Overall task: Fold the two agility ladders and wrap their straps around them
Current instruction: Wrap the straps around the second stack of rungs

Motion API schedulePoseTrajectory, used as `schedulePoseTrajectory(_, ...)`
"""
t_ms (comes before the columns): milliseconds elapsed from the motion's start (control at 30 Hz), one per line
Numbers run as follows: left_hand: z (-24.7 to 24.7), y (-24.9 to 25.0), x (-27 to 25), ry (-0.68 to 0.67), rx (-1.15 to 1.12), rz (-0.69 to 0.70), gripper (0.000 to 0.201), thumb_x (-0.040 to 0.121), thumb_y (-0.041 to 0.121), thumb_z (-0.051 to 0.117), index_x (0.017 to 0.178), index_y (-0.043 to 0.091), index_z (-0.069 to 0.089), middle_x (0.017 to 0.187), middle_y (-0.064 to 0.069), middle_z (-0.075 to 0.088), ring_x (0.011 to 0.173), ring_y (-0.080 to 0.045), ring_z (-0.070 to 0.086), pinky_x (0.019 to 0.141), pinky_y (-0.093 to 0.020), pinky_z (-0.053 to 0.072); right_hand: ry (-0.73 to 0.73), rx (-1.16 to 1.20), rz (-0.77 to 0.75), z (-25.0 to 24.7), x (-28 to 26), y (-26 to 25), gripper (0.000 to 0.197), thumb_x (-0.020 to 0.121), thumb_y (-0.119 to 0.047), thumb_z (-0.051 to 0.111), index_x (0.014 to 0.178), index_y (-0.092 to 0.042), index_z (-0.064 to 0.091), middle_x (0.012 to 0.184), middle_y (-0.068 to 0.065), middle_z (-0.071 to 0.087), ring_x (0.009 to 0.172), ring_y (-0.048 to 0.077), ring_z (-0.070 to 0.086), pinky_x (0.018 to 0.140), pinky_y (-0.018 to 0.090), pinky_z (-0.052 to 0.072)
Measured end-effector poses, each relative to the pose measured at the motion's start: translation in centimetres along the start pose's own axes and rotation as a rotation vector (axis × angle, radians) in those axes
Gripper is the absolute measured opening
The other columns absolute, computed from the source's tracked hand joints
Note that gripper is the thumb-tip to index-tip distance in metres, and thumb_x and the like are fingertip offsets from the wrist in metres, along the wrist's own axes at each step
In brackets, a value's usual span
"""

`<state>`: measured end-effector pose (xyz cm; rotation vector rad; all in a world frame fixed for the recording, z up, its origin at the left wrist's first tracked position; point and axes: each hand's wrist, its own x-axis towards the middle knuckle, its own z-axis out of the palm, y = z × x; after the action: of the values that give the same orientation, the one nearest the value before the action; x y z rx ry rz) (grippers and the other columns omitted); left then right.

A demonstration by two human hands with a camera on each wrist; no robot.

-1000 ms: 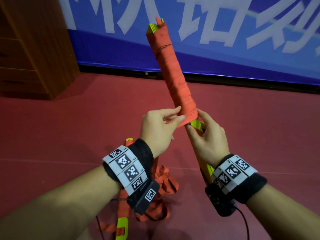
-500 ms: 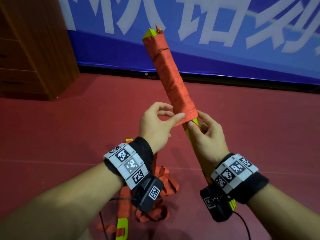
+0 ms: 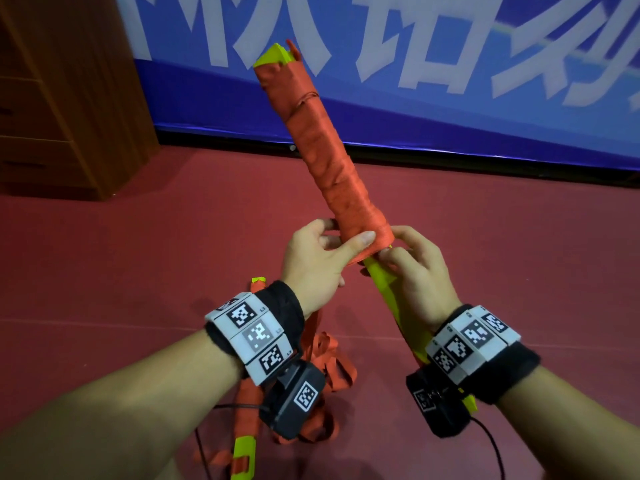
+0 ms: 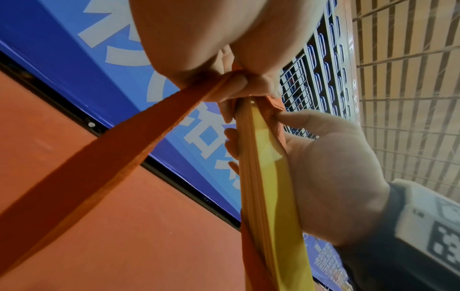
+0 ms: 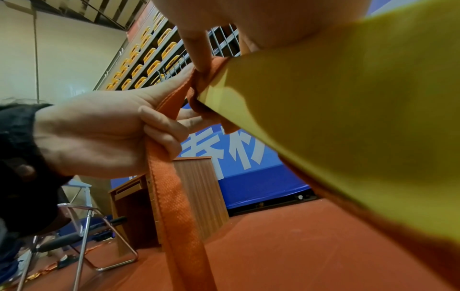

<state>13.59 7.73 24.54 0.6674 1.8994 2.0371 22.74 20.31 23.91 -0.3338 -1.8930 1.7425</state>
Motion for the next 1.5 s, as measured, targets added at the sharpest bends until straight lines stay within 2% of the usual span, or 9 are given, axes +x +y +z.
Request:
schedulePoseTrajectory(67,0.1,-0.1,0.0,0.043,0.001,0.000,0.039,0.083,0.034,0.082,0.111,0.016,0.062,0.086,0.000,0.078,0.039,-0.009,0.049,0.043,-0.021,0.040,-0.045,-0.206,-0.049,-0.2,0.2,0.3,0.032,0.078,-0.031,0.067,0.109,-0.025,0.065,0.089,0.011,0.075,0.086,0.034,0.071,0.083,0.061,0.056)
schedulePoseTrajectory(233,0.5,-0.1,-0.2,0.101,-0.006,-0.008,0.044,0.076,0.031,0.088,0.107,0.010,0.063,0.084,-0.006,0.078,0.041,-0.005,0.054,0.042,-0.020,0.042,-0.119,-0.637,-0.108,-0.5,0.2,0.2,0.056,0.077,-0.034,0.085,0.121,-0.027,0.050,0.090,-0.010,0.069,0.078,0.002,0.066,0.070,0.026,0.054)
schedulePoseTrajectory(467,1.4,-0.2,-0.9,0.179,0.072,0.035,0.050,0.063,0.047,0.093,0.089,0.017,0.062,0.073,-0.001,0.074,0.051,-0.012,0.061,0.057,-0.031,0.049,-0.035,-0.792,-0.100,-0.6,0.6,0.3,0.057,0.072,-0.030,0.081,0.117,-0.031,0.046,0.086,-0.006,0.068,0.075,0.018,0.067,0.069,0.045,0.056)
schedulePoseTrajectory(633,1.3,-0.5,-0.8,0.194,0.102,0.026,0.063,0.051,0.067,0.084,0.087,0.021,0.062,0.073,0.002,0.075,0.059,-0.019,0.068,0.063,-0.045,0.059,0.052,-0.917,-0.141,-0.6,0.3,-0.3,0.066,0.069,-0.038,0.080,0.119,-0.039,0.037,0.091,-0.018,0.058,0.079,0.013,0.061,0.066,0.034,0.048)
schedulePoseTrajectory(733,1.3,-0.3,-0.9,0.185,0.109,0.027,0.056,0.059,0.061,0.087,0.092,0.021,0.065,0.074,0.003,0.076,0.063,-0.019,0.069,0.068,-0.049,0.060,0.074,-0.914,-0.158,-0.6,0.4,-0.5,0.061,0.070,-0.039,0.080,0.107,-0.043,0.032,0.087,-0.020,0.056,0.073,0.010,0.056,0.063,0.031,0.040)
schedulePoseTrajectory(900,1.3,0.6,-1.1,0.142,0.082,0.046,0.041,0.078,0.038,0.087,0.105,0.015,0.067,0.077,0.002,0.077,0.045,-0.008,0.057,0.054,-0.030,0.047,0.148,-0.778,-0.213,-0.7,0.6,-0.4,0.049,0.071,-0.043,0.082,0.104,-0.033,0.047,0.087,-0.013,0.064,0.078,0.011,0.064,0.067,0.038,0.053)
schedulePoseTrajectory(1067,1.3,0.4,-1.1,0.110,0.114,0.052,0.024,0.082,0.033,0.084,0.094,0.036,0.063,0.080,0.003,0.077,0.043,-0.009,0.054,0.051,-0.027,0.047,0.190,-0.720,-0.165,-1.0,0.9,0.4,0.040,0.076,-0.047,0.082,0.105,-0.029,0.062,0.087,-0.013,0.069,0.079,0.006,0.066,0.069,0.032,0.054)
schedulePoseTrajectory(1200,1.3,0.3,-1.0,0.119,0.086,0.037,0.027,0.085,0.028,0.082,0.103,0.029,0.062,0.080,0.003,0.076,0.037,-0.012,0.051,0.043,-0.022,0.042,0.190,-0.683,-0.122,-1.1,0.9,0.7,0.044,0.076,-0.053,0.083,0.110,-0.030,0.070,0.088,-0.016,0.072,0.081,-0.003,0.066,0.069,0.018,0.051)
schedulePoseTrajectory(1500,1.3,0.3,-0.8,0.103,0.070,0.059,0.026,0.087,0.023,0.080,0.109,0.019,0.068,0.082,0.003,0.077,0.036,-0.009,0.049,0.041,-0.021,0.041,0.065,-0.481,-0.089,-1.5,1.3,0.9,0.039,0.083,-0.052,0.078,0.116,-0.033,0.072,0.087,-0.011,0.075,0.077,0.001,0.067,0.072,0.027,0.054)
